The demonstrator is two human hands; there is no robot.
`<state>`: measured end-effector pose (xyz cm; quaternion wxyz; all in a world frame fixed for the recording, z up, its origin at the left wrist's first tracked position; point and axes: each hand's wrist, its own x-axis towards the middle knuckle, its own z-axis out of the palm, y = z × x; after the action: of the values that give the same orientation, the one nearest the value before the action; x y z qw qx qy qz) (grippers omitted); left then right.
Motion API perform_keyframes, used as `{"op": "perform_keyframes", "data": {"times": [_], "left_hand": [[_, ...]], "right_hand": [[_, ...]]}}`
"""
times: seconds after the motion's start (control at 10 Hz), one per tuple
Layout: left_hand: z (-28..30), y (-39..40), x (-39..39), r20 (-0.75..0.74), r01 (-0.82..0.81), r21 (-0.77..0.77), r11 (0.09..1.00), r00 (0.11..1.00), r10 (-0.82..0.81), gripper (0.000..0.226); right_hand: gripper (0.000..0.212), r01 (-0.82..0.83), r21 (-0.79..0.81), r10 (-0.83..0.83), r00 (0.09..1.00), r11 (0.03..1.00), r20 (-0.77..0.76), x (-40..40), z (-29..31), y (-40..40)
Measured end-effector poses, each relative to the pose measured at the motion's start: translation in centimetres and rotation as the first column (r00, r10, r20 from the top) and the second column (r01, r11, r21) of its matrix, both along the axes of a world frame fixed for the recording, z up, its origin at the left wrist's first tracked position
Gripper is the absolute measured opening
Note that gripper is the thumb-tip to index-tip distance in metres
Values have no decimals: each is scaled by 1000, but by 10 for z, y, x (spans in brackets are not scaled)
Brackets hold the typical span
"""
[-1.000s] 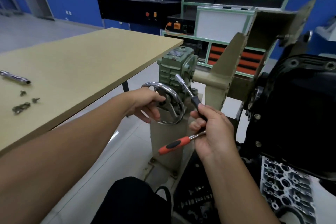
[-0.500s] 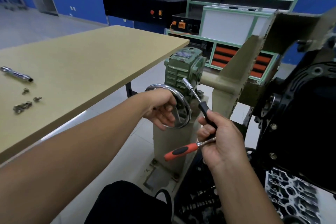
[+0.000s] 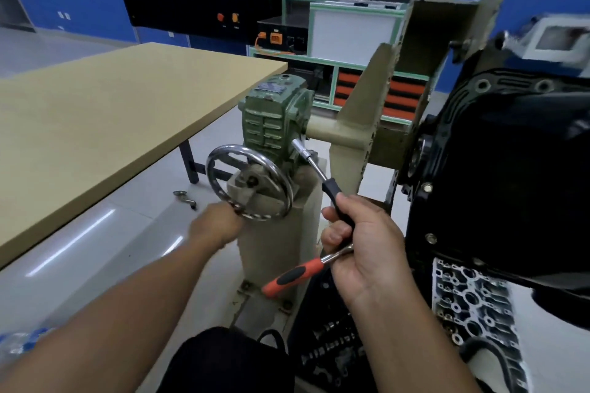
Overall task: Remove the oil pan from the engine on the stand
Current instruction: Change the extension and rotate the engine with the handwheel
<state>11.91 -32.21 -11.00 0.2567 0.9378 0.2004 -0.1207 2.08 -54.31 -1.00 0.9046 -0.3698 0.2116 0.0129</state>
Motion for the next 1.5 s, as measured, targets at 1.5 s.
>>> {"op": "perform_keyframes", "data": {"times": [1.5], "left_hand": [[85, -45, -10, -278, 43, -228, 973, 955, -107, 5]], "right_hand": [[32, -3, 141, -3, 999, 990, 43, 17, 13, 44]]}}
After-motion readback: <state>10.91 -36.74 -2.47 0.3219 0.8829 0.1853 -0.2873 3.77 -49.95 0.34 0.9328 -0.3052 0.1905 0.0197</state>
